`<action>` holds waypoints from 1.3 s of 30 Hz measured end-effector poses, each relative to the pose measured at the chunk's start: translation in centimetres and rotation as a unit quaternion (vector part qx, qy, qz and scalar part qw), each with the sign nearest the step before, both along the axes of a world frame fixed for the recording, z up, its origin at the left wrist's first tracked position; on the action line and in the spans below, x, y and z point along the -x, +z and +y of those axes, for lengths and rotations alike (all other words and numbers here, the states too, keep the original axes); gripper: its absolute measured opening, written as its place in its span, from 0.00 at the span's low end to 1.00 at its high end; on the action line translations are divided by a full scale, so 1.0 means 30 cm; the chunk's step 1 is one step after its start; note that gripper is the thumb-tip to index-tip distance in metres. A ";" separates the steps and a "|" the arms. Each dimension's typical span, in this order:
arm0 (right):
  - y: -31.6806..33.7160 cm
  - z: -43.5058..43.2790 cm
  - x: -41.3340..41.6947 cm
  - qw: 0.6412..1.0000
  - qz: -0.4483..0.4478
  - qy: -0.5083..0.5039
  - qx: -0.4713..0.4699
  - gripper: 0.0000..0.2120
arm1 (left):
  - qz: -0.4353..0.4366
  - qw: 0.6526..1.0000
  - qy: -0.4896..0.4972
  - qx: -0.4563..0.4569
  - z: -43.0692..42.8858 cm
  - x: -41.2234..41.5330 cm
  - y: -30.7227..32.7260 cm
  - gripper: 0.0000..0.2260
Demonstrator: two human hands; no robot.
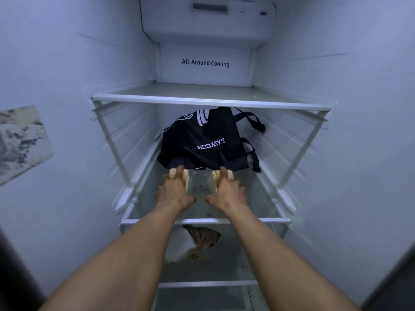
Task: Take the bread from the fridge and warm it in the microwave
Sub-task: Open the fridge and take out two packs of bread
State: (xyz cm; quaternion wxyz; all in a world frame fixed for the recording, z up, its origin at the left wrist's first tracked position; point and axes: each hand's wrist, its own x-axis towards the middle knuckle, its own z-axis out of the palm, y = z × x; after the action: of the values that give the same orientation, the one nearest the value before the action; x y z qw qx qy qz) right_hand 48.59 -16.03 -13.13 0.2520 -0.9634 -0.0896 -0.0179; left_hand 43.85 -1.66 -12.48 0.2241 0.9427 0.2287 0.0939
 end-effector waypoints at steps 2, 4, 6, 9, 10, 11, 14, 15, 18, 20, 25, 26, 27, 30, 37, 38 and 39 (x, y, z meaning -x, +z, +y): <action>0.007 -0.008 0.012 1.000 -0.008 -0.004 0.002 0.47 | -0.008 1.000 0.007 0.007 -0.002 0.015 0.004 0.42; 0.020 -0.013 0.026 1.000 -0.017 -0.007 0.003 0.47 | -0.017 1.000 0.017 0.014 -0.003 0.029 0.010 0.42; 0.037 -0.016 0.047 1.000 -0.023 -0.008 0.002 0.47 | -0.024 0.999 0.019 0.015 -0.006 0.046 0.022 0.43; 0.074 -0.030 0.085 0.999 -0.039 -0.011 0.008 0.48 | -0.029 0.999 0.014 0.016 -0.020 0.074 0.060 0.43; 0.091 -0.039 0.106 0.999 -0.041 -0.015 0.008 0.47 | -0.034 0.999 0.010 0.014 -0.026 0.091 0.078 0.43; 0.108 -0.049 0.131 0.999 -0.045 -0.017 0.006 0.47 | -0.040 0.999 0.007 0.009 -0.033 0.113 0.095 0.43; 0.170 -0.075 0.230 0.998 -0.062 -0.026 0.005 0.45 | -0.055 0.998 -0.004 -0.003 -0.053 0.199 0.155 0.43; 0.192 -0.084 0.266 0.997 -0.068 -0.031 0.003 0.45 | -0.060 0.998 -0.008 -0.002 -0.058 0.229 0.177 0.43; 0.264 -0.119 0.389 0.995 -0.086 -0.052 0.007 0.44 | -0.077 0.997 -0.028 -0.001 -0.077 0.329 0.243 0.42; 0.306 -0.147 0.486 0.994 -0.094 -0.063 0.001 0.44 | -0.086 0.995 -0.041 -0.015 -0.093 0.407 0.284 0.41; 0.351 -0.237 0.762 0.989 -0.108 -0.098 -0.010 0.40 | -0.095 0.992 -0.076 -0.027 -0.165 0.628 0.332 0.41; 0.354 -0.251 0.809 0.989 -0.107 -0.104 -0.008 0.40 | -0.094 0.992 -0.079 -0.026 -0.177 0.664 0.335 0.41; 0.362 -0.269 0.871 0.988 -0.107 -0.111 -0.007 0.39 | -0.095 0.991 -0.086 -0.024 -0.191 0.716 0.343 0.41; 0.373 -0.309 1.000 0.987 -0.105 -0.122 0.001 0.38 | -0.104 0.989 -0.099 -0.020 -0.227 0.817 0.353 0.40; 0.412 -0.446 1.309 0.982 -0.108 -0.152 0.016 0.43 | -0.102 0.985 -0.141 -0.009 -0.343 1.063 0.386 0.40; 0.423 -0.473 1.347 0.981 -0.115 -0.153 0.017 0.42 | -0.108 0.983 -0.150 -0.004 -0.367 1.090 0.392 0.40; 0.432 -0.500 1.383 0.981 -0.123 -0.153 0.017 0.42 | -0.113 0.981 -0.159 0.001 -0.391 1.116 0.397 0.40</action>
State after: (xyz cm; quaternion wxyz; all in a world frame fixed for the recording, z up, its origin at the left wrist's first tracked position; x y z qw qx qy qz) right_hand 7.09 -31.02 -0.16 0.2173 -0.9603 0.0281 -0.1726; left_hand 10.37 -13.38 -0.57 0.2614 0.9502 0.0488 0.1625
